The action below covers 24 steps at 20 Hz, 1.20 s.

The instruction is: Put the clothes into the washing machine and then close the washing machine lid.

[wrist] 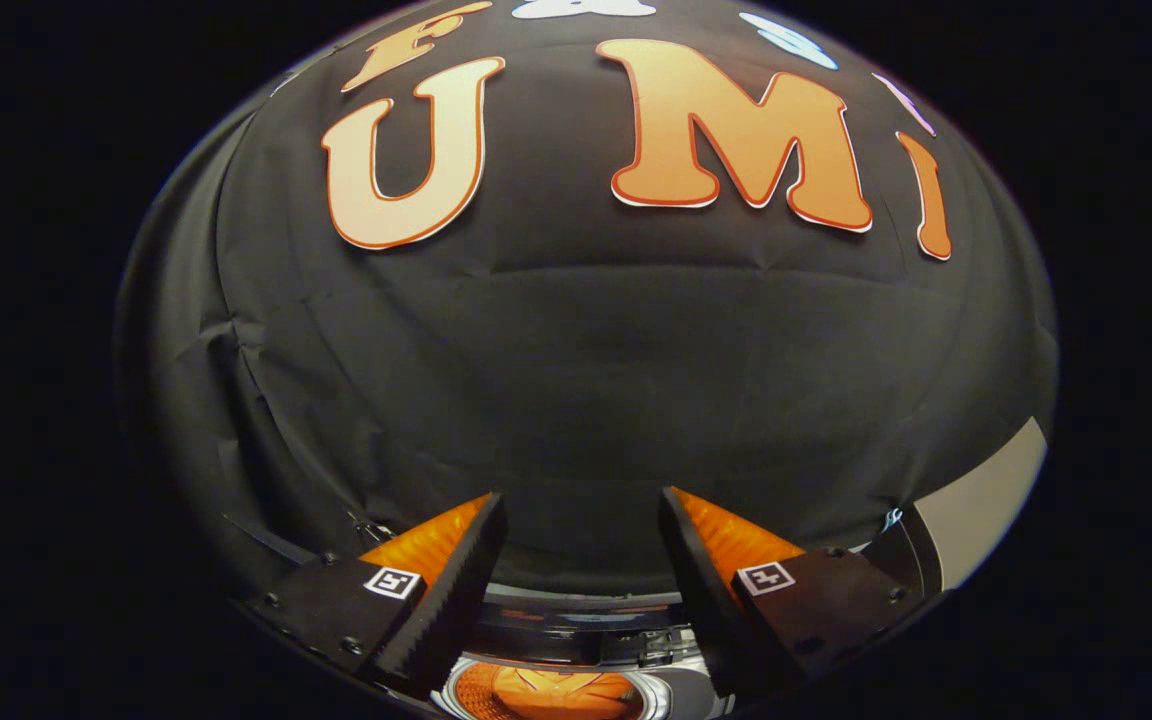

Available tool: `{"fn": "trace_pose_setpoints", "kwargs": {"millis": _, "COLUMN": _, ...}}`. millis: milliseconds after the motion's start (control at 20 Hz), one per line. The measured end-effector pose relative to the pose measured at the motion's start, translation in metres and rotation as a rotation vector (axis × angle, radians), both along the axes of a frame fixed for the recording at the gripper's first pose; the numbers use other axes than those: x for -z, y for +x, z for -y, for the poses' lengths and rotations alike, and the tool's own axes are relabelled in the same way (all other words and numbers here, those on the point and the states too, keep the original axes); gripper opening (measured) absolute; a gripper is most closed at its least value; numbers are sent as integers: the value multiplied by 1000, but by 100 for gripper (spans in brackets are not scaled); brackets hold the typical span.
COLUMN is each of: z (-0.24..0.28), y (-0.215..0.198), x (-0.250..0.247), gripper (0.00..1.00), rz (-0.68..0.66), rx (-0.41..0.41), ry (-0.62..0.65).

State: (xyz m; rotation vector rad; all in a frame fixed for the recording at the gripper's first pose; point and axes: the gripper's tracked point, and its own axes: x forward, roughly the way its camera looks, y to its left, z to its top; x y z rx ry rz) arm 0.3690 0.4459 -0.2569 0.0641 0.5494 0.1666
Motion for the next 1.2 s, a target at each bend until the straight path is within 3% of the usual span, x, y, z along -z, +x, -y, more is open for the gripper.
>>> {"fn": "trace_pose_setpoints", "kwargs": {"millis": 450, "z": 3, "y": -29, "x": -1, "gripper": 99, "rz": -18, "rx": -14, "ry": -5}}
{"fn": "trace_pose_setpoints", "kwargs": {"millis": 1200, "z": 11, "y": -103, "x": 1, "gripper": 99, "rz": 68, "rx": -21, "ry": 2}}
